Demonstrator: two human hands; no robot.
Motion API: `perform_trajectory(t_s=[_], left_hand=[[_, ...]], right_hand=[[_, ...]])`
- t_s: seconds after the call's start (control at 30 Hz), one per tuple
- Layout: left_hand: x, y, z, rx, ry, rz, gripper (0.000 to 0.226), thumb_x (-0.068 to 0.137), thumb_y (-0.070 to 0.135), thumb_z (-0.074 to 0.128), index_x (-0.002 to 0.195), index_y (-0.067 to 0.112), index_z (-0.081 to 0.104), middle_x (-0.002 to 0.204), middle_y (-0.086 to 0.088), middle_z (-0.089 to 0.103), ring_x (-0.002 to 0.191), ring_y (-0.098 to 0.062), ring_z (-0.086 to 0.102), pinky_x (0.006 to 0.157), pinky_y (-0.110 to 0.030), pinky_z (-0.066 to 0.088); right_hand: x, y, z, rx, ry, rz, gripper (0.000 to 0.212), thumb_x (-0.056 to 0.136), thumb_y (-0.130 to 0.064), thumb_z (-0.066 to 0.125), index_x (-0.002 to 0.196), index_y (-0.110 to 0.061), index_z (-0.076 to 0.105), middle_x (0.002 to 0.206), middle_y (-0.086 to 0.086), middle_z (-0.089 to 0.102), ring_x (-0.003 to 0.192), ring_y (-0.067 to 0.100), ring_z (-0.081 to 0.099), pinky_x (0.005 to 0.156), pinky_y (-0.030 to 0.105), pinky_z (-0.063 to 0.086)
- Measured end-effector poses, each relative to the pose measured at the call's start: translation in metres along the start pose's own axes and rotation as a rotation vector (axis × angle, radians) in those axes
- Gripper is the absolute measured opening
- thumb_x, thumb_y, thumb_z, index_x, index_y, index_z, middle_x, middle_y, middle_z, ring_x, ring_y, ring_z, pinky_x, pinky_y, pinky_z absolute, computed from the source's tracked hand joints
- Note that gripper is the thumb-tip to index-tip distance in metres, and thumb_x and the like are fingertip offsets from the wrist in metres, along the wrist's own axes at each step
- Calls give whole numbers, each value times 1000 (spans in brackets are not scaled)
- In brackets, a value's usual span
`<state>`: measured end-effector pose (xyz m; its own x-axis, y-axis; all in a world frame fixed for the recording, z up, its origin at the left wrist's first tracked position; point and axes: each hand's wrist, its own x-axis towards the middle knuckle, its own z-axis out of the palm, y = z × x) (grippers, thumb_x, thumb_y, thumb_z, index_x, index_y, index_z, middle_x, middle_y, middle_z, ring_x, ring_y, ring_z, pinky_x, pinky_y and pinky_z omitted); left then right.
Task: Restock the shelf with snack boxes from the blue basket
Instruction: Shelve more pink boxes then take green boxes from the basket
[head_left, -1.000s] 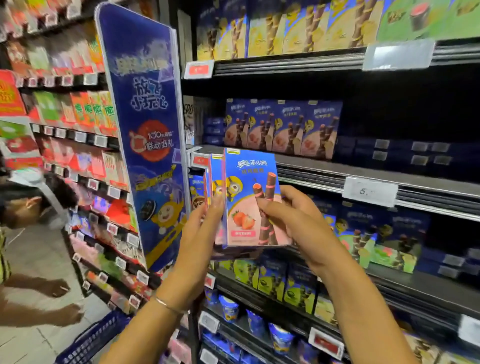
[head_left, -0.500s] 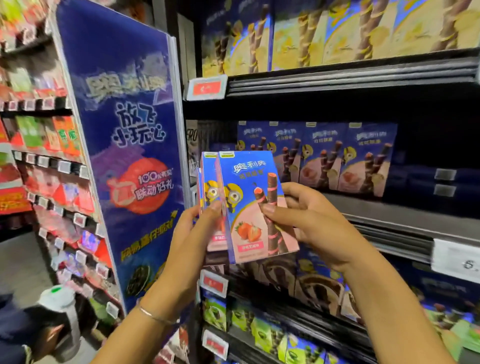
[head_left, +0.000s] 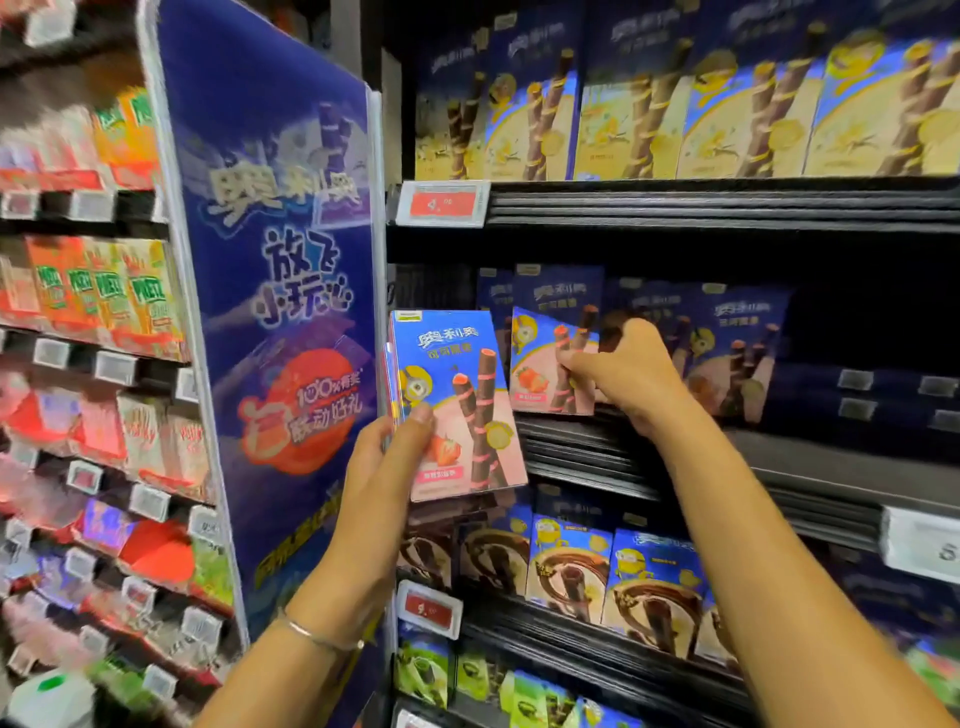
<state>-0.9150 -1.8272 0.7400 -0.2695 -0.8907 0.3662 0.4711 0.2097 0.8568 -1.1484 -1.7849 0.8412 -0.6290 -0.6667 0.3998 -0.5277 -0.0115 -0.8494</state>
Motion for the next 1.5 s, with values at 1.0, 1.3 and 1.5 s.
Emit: perform_trajectory(t_s=[1.0, 1.3, 1.5], left_hand=[[6, 1, -6, -53, -33, -64, 81, 69, 62, 79, 125, 6, 63, 97, -3, 79, 83, -17, 78, 62, -24, 59], [6, 4, -5, -47, -52, -87, 89, 69, 63, 77, 133, 4, 62, 113, -14, 77, 88, -22, 78, 65, -26, 59], [6, 6, -4, -48, -65, -84, 85, 71, 62, 76, 133, 6, 63, 116, -15, 77, 93, -24, 78, 69, -26, 60]], right_hand=[[12, -14, 76, -412, 9, -28, 22, 95, -27, 63, 91, -10, 49, 118, 20, 66, 103, 39, 63, 74, 37, 45], [18, -27, 76, -443, -39, 36, 23, 98, -29, 56, 86, -11, 48, 119, 17, 65, 107, 38, 62, 76, 36, 41], [25, -24, 76, -417, -56, 110, 37, 98, -30, 58, 69, -16, 39, 92, 8, 52, 74, 25, 49, 71, 34, 39]])
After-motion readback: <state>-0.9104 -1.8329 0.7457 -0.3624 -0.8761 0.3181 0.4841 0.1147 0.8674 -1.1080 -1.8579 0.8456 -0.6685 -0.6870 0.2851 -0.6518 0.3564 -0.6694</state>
